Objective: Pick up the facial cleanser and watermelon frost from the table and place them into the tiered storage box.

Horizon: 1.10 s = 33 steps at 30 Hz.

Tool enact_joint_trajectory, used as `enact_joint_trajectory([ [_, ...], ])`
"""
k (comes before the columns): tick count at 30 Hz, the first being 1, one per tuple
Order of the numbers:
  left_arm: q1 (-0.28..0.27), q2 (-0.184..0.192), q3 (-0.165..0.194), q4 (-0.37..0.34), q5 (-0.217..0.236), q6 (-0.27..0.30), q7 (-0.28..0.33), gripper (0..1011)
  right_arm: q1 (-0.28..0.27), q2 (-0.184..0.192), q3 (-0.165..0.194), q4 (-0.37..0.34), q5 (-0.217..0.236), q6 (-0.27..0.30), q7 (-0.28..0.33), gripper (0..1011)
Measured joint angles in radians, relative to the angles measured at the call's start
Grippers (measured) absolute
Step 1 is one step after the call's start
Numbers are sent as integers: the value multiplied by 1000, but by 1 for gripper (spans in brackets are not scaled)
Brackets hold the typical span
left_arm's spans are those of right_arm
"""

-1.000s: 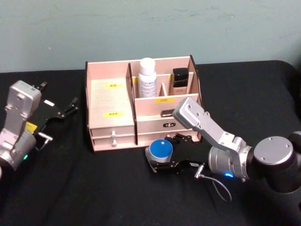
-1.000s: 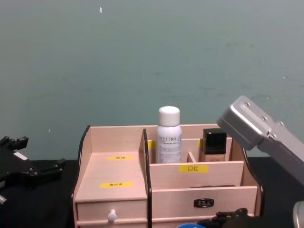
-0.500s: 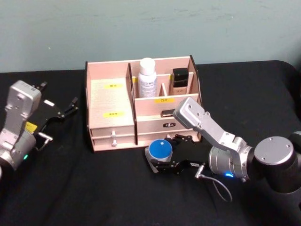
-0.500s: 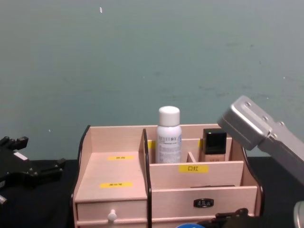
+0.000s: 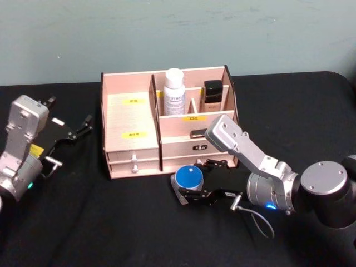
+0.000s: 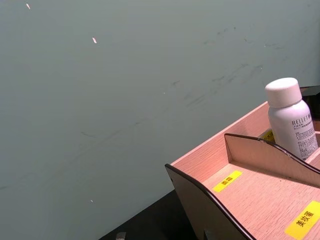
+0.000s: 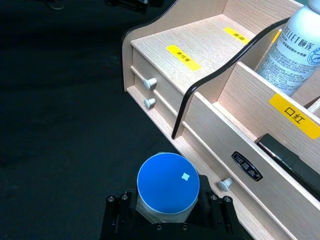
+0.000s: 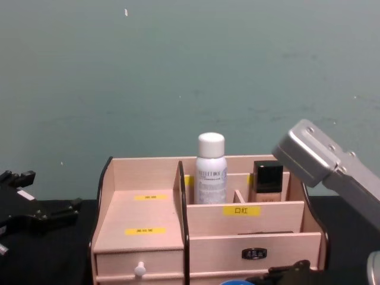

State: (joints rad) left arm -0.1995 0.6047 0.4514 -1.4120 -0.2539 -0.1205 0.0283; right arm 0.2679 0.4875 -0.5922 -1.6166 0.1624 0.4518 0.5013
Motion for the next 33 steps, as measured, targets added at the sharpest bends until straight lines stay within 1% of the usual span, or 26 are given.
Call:
enact_joint_trajectory([
  [18,0,0,0,0,0,0,0,1010,0,0,0,0,0,1,0,730],
  [24,0,0,0,0,0,0,0,1010,-10,-4,14,3,6,-14,7,730],
  [33,0,0,0,0,0,0,0,1010,-17,2,27,-16,17,-28,16,730],
])
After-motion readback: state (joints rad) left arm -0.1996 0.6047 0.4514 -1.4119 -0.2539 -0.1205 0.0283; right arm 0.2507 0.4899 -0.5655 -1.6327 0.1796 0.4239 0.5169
